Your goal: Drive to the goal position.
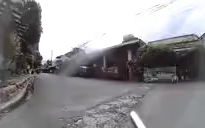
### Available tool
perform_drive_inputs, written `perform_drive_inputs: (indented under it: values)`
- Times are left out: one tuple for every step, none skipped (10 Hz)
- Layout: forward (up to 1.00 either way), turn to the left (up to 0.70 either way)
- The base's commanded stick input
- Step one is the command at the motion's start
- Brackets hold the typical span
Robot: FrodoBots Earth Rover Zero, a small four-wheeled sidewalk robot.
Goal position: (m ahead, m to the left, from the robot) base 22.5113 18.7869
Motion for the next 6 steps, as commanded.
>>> perform_drive_inputs:
  values:
    - [0.70, 0.00]
    - [0.70, 0.00]
    - [0.70, 0.00]
    - [0.70, 0.00]
    - [0.70, 0.00]
    - [0.70, 0.00]
